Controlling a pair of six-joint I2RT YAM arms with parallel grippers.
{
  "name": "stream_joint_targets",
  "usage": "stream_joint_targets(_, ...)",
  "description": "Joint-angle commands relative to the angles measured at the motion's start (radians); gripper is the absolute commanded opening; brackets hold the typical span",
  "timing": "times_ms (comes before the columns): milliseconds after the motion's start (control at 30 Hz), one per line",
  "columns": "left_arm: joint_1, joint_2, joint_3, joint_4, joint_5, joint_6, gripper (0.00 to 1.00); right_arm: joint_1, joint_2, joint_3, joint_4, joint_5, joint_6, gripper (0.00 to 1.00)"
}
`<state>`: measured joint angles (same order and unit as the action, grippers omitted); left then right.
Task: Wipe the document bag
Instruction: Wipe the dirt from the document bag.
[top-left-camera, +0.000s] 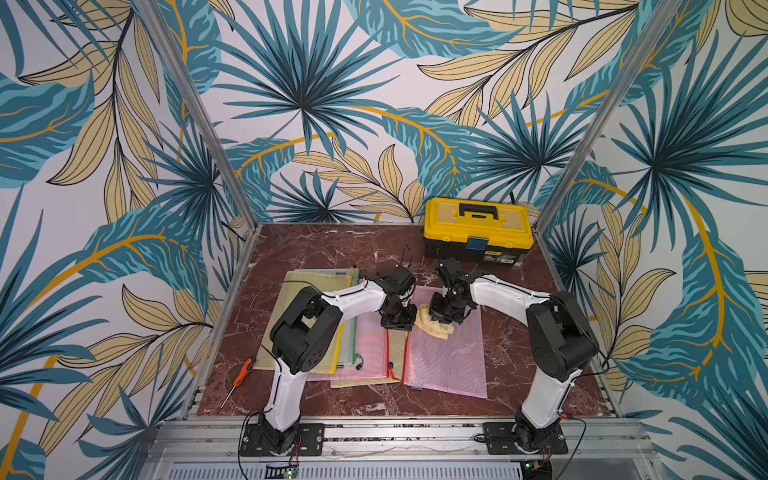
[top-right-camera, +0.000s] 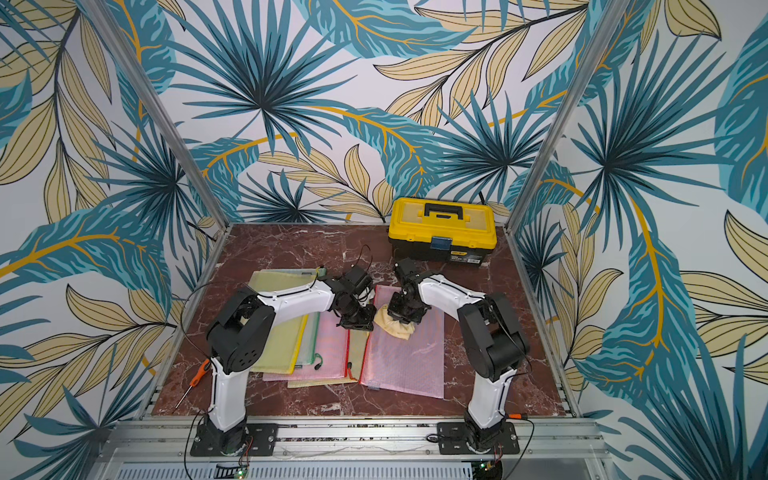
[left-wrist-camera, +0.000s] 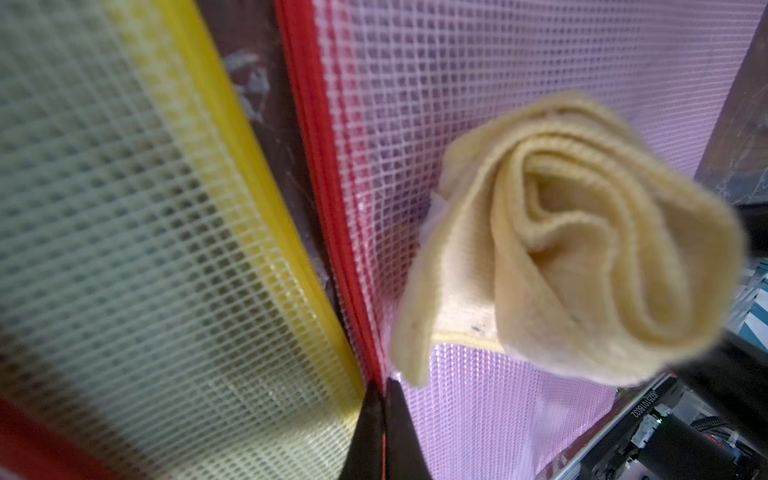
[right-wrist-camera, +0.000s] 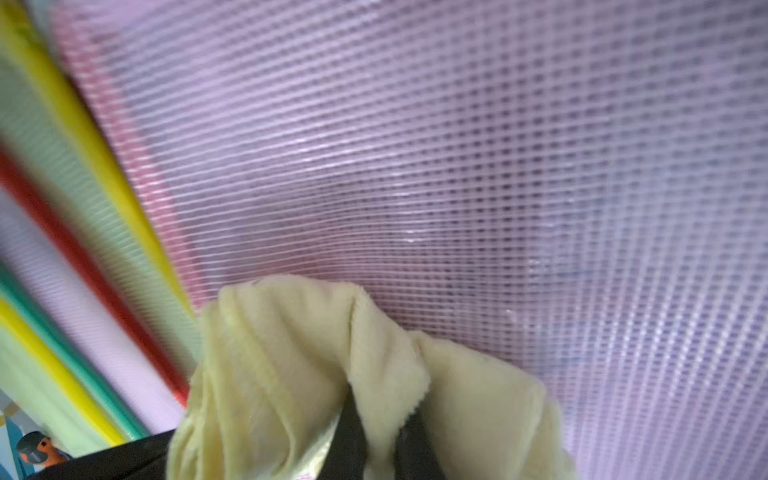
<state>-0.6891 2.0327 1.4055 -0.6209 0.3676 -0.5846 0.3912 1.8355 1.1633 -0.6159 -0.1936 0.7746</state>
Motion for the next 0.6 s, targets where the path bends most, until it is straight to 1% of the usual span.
stream_joint_targets(0,0.016,-0.02,0.007,0.002,-0.018,-0.005,0.0,-0.093,-0.067,-0.086,-0.045,0.043,-0.006,0.0)
stream_joint_targets(100,0.025,-0.025,0.007,0.004,-0.019,-0.004,0.0,-0.213,-0.186,-0.16,-0.117,0.091,-0.066,0.0)
stream_joint_targets(133,0.029,-0.026,0.008,0.005,-0.018,-0.006,0.0,-0.235,-0.217,-0.167,-0.143,0.108,-0.08,0.0)
stream_joint_targets(200,0.031,-0.028,0.014,0.007,-0.015,-0.006,0.0,-0.249,-0.283,-0.154,-0.205,0.161,-0.107,0.0)
stream_joint_targets(233,0.033,-0.027,0.016,0.009,-0.013,-0.006,0.0,-0.243,-0.302,-0.148,-0.211,0.144,-0.102,0.0)
stream_joint_targets(267,0.032,-0.025,0.019,0.011,-0.01,-0.007,0.0,-0.219,-0.319,-0.148,-0.189,0.1,-0.084,0.0)
stream_joint_targets(333,0.033,-0.022,0.025,0.016,-0.009,-0.013,0.0,-0.132,-0.32,-0.139,-0.147,0.079,-0.032,0.0)
stream_joint_targets(400,0.033,-0.017,0.032,0.022,-0.011,-0.024,0.0,0.0,-0.267,-0.102,-0.107,0.065,0.037,0.0)
stream_joint_targets(467,0.033,-0.011,0.035,0.029,-0.015,-0.036,0.0,0.102,-0.193,-0.078,-0.038,0.019,0.096,0.0)
stream_joint_targets(500,0.034,-0.008,0.034,0.031,-0.017,-0.04,0.0,0.141,-0.159,-0.068,-0.011,0.012,0.12,0.0)
stream_joint_targets(567,0.034,-0.006,0.028,0.033,-0.023,-0.048,0.0,0.176,-0.112,-0.068,0.014,0.015,0.156,0.0)
